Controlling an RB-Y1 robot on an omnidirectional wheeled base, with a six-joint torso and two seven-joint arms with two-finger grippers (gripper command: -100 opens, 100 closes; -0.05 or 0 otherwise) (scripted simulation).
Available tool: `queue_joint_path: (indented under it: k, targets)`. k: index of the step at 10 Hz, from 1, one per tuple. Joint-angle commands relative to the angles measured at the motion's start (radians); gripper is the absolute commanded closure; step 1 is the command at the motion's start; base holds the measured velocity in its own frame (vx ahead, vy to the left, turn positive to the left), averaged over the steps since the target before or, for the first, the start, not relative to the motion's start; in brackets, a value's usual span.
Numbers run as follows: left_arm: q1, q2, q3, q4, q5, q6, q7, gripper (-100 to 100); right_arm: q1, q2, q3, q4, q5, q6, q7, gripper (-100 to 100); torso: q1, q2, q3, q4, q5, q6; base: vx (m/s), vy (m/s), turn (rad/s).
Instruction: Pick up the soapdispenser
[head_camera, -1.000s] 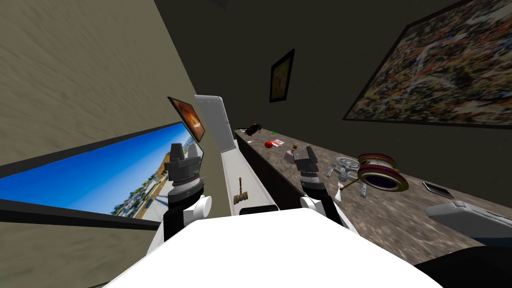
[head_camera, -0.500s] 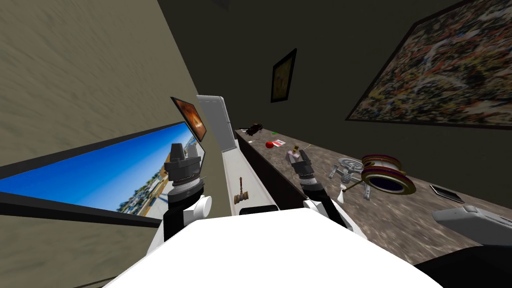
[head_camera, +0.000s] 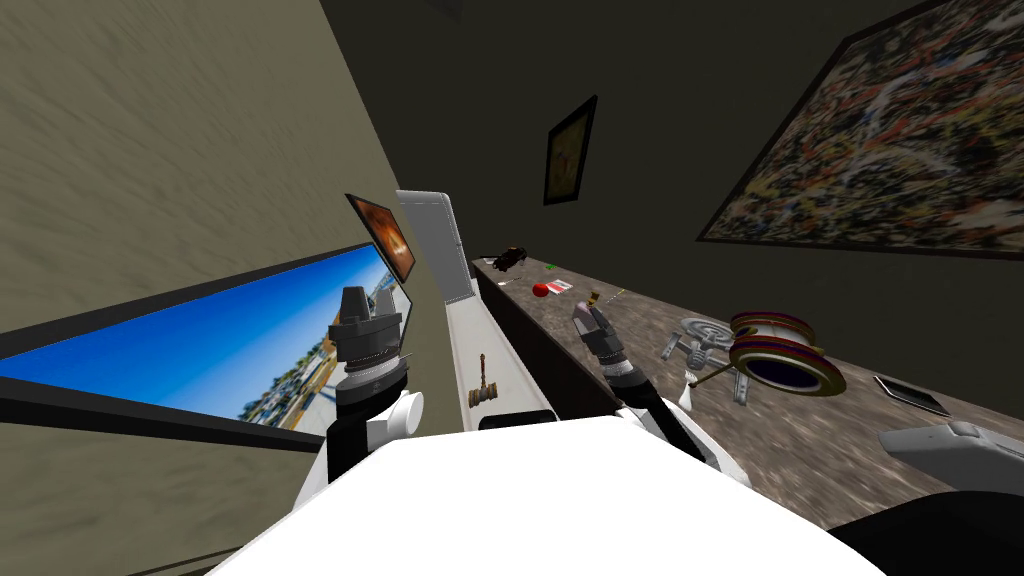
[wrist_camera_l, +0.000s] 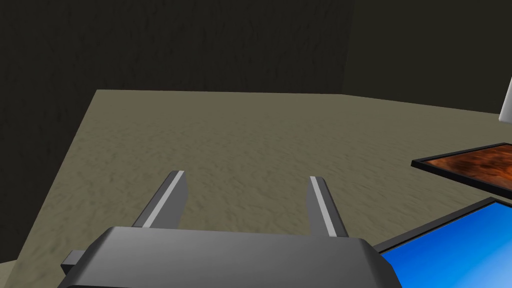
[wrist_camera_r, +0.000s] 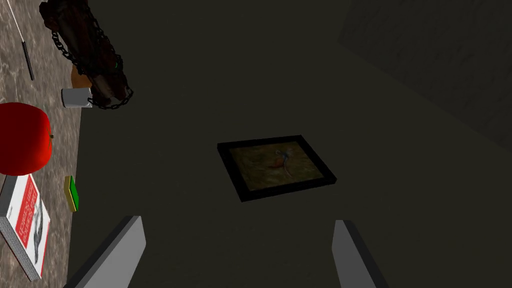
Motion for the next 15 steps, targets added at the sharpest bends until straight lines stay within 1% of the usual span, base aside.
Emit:
queue_joint_path:
  k: [1,2,3,4,5,6,7,8,9,10,11,12,13,14,15]
  targets:
    - [0.0,0.0,0.0,0.0,0.0,0.0,0.0,0,0.004,-0.038,0.008,0.011,0.004,-0.002,-0.005,-100,0.0,0.0,0.0,0.0,0.0,0.0,0.005,-0.006,0.016]
    - [0.0,0.0,0.0,0.0,0.0,0.0,0.0,0,0.011,-0.075,0.02,0.034,0.01,-0.003,-0.015,-100,0.0,0.0,0.0,0.0,0.0,0.0,0.008,-0.007,0.033]
    - [0.0,0.0,0.0,0.0,0.0,0.0,0.0,0,0.011,-0.096,0.02,0.034,0.01,-0.003,-0.015,-100,0.0,0.0,0.0,0.0,0.0,0.0,0.007,-0.007,0.019]
    - [0.0,0.0,0.0,0.0,0.0,0.0,0.0,0,0.018,-0.129,0.032,0.058,0.018,-0.004,-0.025,-100,0.0,0.0,0.0,0.0,0.0,0.0,0.007,-0.008,0.033]
    - [0.0,0.0,0.0,0.0,0.0,0.0,0.0,0,0.018,-0.156,0.032,0.058,0.018,-0.004,-0.025,-100,0.0,0.0,0.0,0.0,0.0,0.0,0.005,-0.008,0.02]
    - [0.0,0.0,0.0,0.0,0.0,0.0,0.0,0,0.025,-0.191,0.043,0.082,0.027,-0.005,-0.034,-100,0.0,0.0,0.0,0.0,0.0,0.0,0.008,-0.008,0.035]
    - [0.0,0.0,0.0,0.0,0.0,0.0,0.0,0,0.025,-0.219,0.043,0.082,0.027,-0.005,-0.034,-100,0.0,0.0,0.0,0.0,0.0,0.0,0.007,-0.007,0.017]
    - [0.0,0.0,0.0,0.0,0.0,0.0,0.0,0,0.034,-0.251,0.055,0.108,0.036,-0.007,-0.043,-100,0.0,0.0,0.0,0.0,0.0,0.0,0.007,-0.009,0.035]
    - [0.0,0.0,0.0,0.0,0.0,0.0,0.0,0,0.034,-0.284,0.055,0.108,0.036,-0.007,-0.043,-100,0.0,0.0,0.0,0.0,0.0,0.0,0.007,-0.009,0.018]
    - [0.0,0.0,0.0,0.0,0.0,0.0,0.0,0,0.043,-0.314,0.066,0.133,0.047,-0.009,-0.051,-100,0.0,0.0,0.0,0.0,0.0,0.0,0.01,-0.009,0.034]
    - [0.0,0.0,0.0,0.0,0.0,0.0,0.0,0,0.043,-0.346,0.066,0.133,0.047,-0.009,-0.051,-100,0.0,0.0,0.0,0.0,0.0,0.0,0.008,-0.008,0.018]
    - [0.0,0.0,0.0,0.0,0.0,0.0,0.0,0,0.053,-0.379,0.076,0.16,0.058,-0.012,-0.059,-100,0.0,0.0,0.0,0.0,0.0,0.0,0.01,-0.009,0.036]
    - [0.0,0.0,0.0,0.0,0.0,0.0,0.0,0,0.053,-0.407,0.076,0.16,0.058,-0.012,-0.059,-100,0.0,0.0,0.0,0.0,0.0,0.0,0.009,-0.008,0.019]
    - [0.0,0.0,0.0,0.0,0.0,0.0,0.0,0,0.053,-0.419,0.076,0.16,0.058,-0.012,-0.059,-100,0.0,0.0,0.0,0.0,0.0,0.0,0.0,0.0,0.0]
    - [0.0,0.0,0.0,0.0,0.0,0.0,0.0,0,0.063,-0.457,0.086,0.186,0.071,-0.015,-0.067,-100,0.0,0.0,0.0,0.0,0.0,0.0,0.009,-0.004,0.033]
